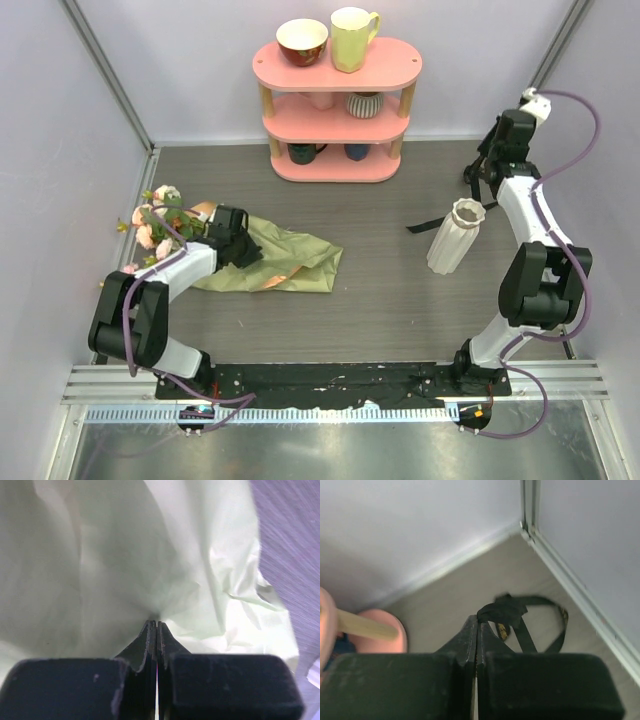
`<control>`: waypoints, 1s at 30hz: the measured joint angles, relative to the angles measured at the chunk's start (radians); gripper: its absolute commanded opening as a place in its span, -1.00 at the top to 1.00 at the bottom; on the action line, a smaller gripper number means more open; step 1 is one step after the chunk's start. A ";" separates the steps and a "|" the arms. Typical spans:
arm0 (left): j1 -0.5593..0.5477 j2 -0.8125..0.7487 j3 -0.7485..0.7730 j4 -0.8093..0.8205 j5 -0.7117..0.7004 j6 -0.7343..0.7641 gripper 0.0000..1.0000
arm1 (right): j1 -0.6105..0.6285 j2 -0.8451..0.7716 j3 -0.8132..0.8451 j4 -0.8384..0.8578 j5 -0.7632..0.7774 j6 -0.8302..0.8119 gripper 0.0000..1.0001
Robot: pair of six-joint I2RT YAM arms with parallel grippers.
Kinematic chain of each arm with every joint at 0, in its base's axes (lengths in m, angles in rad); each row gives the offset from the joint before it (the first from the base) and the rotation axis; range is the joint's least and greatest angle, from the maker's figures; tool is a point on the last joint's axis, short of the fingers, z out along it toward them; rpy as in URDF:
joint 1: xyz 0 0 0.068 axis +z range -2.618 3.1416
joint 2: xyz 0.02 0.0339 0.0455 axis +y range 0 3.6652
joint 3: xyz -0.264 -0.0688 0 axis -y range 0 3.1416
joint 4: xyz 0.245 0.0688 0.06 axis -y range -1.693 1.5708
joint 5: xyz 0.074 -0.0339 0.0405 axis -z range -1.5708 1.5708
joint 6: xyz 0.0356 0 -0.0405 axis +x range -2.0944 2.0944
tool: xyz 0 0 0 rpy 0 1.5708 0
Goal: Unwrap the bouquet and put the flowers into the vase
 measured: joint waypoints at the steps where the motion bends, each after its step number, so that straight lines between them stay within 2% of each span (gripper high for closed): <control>1: 0.000 -0.007 0.003 -0.002 0.002 0.002 1.00 | -0.002 -0.002 -0.040 0.008 0.003 0.010 0.99; 5: 0.001 -0.037 0.015 0.005 0.054 0.008 0.94 | -0.005 -0.005 -0.166 0.015 0.014 0.038 0.98; 6: 0.001 -0.043 0.021 0.005 0.069 0.011 0.88 | -0.005 -0.005 -0.188 0.016 0.017 0.043 0.92; 8: 0.001 -0.058 0.037 0.003 0.096 0.026 0.59 | -0.005 -0.003 -0.212 0.011 0.023 0.050 0.82; 9: 0.001 -0.071 0.046 0.002 0.107 0.029 0.47 | -0.005 -0.002 -0.215 0.003 0.028 0.053 0.69; 10: 0.001 -0.086 0.053 -0.001 0.115 0.038 0.24 | -0.005 0.001 -0.215 0.000 0.032 0.057 0.60; 11: 0.001 -0.109 0.061 -0.007 0.122 0.043 0.14 | -0.005 0.004 -0.215 -0.002 0.034 0.060 0.51; 12: 0.001 -0.140 0.067 -0.011 0.127 0.055 0.06 | -0.005 0.008 -0.212 -0.010 0.037 0.064 0.29; 14: 0.001 -0.213 0.078 -0.024 0.132 0.071 -0.10 | -0.005 0.026 -0.192 -0.045 0.036 0.067 0.07; 15: 0.001 -0.247 0.082 -0.029 0.131 0.082 -0.19 | -0.005 0.037 -0.177 -0.069 0.036 0.069 -0.13; 16: 0.001 -0.292 0.087 -0.041 0.129 0.090 -0.34 | -0.005 0.051 -0.157 -0.098 0.034 0.069 -0.20; 17: 0.001 -0.325 0.091 -0.051 0.126 0.100 -0.36 | -0.005 0.059 -0.143 -0.116 0.032 0.072 -0.48; 18: 0.001 -0.370 0.094 -0.066 0.121 0.113 -0.39 | -0.005 0.065 -0.124 -0.149 0.029 0.068 -0.54; 19: 0.001 -0.401 0.096 -0.080 0.116 0.125 -0.46 | -0.005 0.065 -0.117 -0.165 0.026 0.072 -0.57; 22: 0.001 -0.499 0.096 -0.151 0.084 0.162 -0.52 | 0.000 0.055 -0.087 -0.223 0.026 0.063 -0.64; 26: 0.001 -0.605 0.089 -0.246 0.031 0.192 -0.50 | 0.029 -0.006 -0.072 -0.293 0.043 0.056 -0.65; 30: 0.002 -0.712 0.046 -0.293 0.001 0.193 -0.50 | 0.170 -0.112 -0.026 -0.341 0.097 0.017 -0.65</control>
